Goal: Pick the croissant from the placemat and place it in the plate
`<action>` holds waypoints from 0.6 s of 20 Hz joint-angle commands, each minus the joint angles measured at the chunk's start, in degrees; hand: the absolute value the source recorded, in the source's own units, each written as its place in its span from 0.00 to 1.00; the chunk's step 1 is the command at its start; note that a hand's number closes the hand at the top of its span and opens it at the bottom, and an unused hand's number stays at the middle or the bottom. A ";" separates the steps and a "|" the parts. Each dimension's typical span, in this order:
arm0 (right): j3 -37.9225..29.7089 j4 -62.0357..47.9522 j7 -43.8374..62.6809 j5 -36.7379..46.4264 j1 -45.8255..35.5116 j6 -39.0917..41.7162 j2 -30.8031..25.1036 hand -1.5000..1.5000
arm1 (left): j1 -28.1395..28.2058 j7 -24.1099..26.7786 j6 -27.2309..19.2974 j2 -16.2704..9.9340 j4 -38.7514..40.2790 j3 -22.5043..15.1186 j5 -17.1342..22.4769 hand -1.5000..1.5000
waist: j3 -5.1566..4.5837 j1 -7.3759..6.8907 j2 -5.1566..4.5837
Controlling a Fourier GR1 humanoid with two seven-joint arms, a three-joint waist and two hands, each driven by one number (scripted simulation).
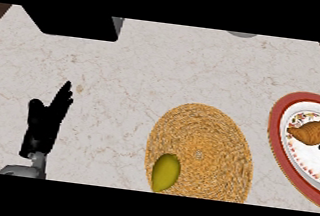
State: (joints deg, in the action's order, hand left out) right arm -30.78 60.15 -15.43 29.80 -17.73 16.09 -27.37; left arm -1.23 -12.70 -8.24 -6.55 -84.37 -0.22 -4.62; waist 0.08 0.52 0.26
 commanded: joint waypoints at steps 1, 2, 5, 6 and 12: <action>-7.71 0.21 -1.82 -11.50 -2.04 4.13 1.52 0.00 | 0.35 -1.48 0.06 0.44 -0.49 -0.88 -0.36 0.50 | -0.03 0.42 0.10; -10.35 -1.58 -1.68 -13.67 -2.25 4.58 0.32 0.00 | 0.42 1.64 0.72 -0.50 1.42 1.06 0.76 0.50 | -0.06 0.29 -0.11; -13.41 -5.62 -4.12 -18.67 0.03 11.57 -3.50 0.00 | 2.38 1.17 -1.35 2.06 -0.52 -1.98 -1.72 0.50 | -0.03 -0.13 -0.23; -12.88 -3.10 -1.92 -19.09 0.58 10.63 -2.35 0.00 | 1.31 1.63 -0.70 1.83 -0.06 -1.63 -1.28 0.50 | -0.08 -0.20 -0.19; -11.32 -12.08 -10.21 -21.34 2.08 15.39 -7.12 0.00 | -2.15 -2.28 0.19 0.89 -0.99 -0.64 -1.13 0.50 | -0.03 -0.69 -0.33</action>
State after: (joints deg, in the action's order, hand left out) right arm -41.82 54.00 -20.94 10.59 -15.51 28.38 -31.24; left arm -1.34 -12.85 -7.90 -5.80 -84.70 -0.58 -5.13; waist 0.02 0.11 0.03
